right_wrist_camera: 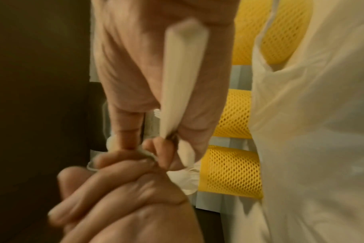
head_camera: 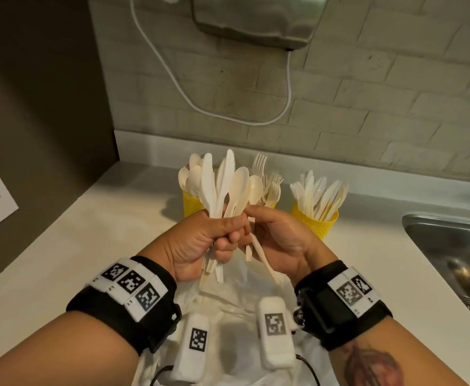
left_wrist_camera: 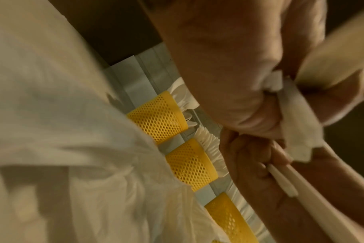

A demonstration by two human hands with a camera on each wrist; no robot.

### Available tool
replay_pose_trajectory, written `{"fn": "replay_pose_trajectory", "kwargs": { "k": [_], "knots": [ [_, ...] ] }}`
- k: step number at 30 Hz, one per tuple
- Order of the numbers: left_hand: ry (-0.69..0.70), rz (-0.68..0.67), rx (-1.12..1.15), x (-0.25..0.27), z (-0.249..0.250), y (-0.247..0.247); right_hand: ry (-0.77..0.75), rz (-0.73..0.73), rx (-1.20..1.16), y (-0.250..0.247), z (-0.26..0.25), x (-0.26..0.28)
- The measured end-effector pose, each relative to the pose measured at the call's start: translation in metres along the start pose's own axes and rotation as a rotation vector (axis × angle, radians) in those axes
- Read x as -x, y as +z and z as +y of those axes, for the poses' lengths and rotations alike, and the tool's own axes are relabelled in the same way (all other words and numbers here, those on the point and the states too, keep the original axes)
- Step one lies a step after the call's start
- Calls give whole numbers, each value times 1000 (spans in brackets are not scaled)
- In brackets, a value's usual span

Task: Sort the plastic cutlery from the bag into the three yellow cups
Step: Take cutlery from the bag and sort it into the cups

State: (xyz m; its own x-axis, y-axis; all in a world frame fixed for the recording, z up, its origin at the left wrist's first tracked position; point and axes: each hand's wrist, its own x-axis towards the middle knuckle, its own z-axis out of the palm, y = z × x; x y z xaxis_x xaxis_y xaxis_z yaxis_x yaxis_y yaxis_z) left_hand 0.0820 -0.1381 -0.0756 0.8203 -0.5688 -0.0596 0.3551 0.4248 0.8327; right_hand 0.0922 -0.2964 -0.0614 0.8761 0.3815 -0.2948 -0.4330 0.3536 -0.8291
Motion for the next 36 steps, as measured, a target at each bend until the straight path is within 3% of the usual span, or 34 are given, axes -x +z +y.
{"fn": "replay_pose_trajectory", "kwargs": {
  "k": [2,4,7,10,14,20,26,32,36],
  "knots": [
    [-50,-17,-4,3,4,0,-57,-70,-16,-5,2,0],
    [-82,41,-28,3,4,5,-136,-45,-44,-3,2,3],
    [6,272,-119,-6,-4,10,-215,80,-113,2,0,5],
    [119,448,-277,-12,-11,13,-364,241,145,7,4,3],
    [162,382,-453,-15,-13,18,-424,355,471,12,11,-4],
    [156,315,-696,-10,-7,16,-434,415,725,9,9,-8],
    [62,289,-569,-5,-3,12,-419,391,560,15,11,-9],
    [70,255,-110,-2,7,14,-517,363,419,25,19,-6],
    [49,237,20,1,6,6,-489,316,358,29,19,-4]
  ]
}}
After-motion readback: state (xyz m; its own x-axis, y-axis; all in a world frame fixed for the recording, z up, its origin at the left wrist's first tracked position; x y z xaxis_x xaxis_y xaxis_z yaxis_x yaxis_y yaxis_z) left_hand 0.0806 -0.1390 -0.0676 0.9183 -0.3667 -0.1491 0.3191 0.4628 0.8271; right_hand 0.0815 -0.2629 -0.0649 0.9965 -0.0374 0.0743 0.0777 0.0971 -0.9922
